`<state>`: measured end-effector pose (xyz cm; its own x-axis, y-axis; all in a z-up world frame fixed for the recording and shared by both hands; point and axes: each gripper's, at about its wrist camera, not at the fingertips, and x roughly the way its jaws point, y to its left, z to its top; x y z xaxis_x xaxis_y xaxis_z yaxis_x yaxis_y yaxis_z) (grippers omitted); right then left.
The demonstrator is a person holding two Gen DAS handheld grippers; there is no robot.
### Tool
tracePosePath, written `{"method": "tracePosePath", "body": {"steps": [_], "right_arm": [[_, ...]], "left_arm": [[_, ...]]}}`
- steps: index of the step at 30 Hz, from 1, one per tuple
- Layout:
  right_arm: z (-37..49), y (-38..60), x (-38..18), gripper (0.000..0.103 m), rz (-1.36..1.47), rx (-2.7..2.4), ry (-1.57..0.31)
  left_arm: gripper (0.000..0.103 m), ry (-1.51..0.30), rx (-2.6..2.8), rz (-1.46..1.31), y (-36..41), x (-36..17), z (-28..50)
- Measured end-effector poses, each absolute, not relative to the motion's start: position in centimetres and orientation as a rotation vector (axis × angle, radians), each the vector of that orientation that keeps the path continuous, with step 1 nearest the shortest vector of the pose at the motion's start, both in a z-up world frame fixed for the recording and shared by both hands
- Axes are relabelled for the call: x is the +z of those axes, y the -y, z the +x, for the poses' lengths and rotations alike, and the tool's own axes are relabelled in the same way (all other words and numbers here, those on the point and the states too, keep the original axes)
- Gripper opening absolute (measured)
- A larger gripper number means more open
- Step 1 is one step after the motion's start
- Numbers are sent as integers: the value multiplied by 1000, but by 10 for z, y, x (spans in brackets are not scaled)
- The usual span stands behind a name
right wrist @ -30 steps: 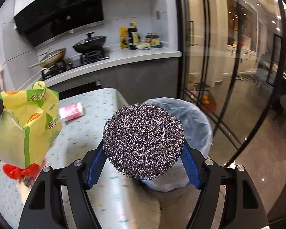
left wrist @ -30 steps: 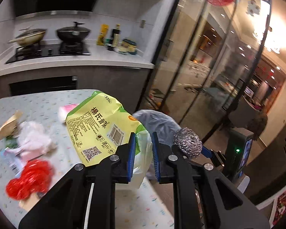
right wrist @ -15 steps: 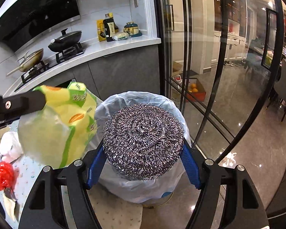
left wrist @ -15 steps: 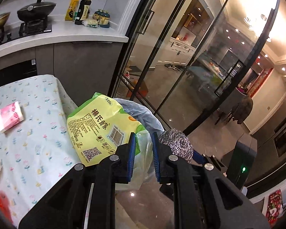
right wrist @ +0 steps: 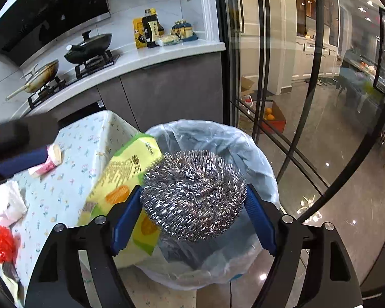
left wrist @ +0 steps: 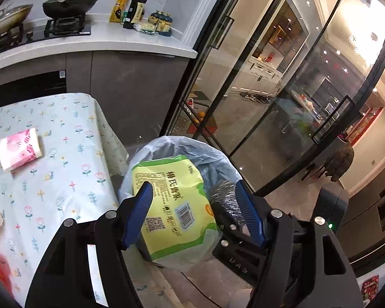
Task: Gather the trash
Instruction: 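Carry both items over the trash bin and open both tools to drop them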
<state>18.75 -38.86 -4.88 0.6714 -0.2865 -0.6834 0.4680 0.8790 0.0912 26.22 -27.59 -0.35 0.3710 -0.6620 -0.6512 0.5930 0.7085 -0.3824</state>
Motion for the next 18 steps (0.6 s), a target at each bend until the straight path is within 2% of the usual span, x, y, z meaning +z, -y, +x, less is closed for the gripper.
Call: {"method": "tracePosePath", "body": {"steps": [1,2,18], "right_arm": [[189,387,-46,83,262,-432,-711],[191,386,-44,84,256,-431,-706],[170,335,-2,84,202,-400,-654]], "left_arm": [[72,-868,-796,-89,272,-2,262],[73,-858,-787,-93,268,-1,261],[73,-776,-630,-98,181,19,251]]}}
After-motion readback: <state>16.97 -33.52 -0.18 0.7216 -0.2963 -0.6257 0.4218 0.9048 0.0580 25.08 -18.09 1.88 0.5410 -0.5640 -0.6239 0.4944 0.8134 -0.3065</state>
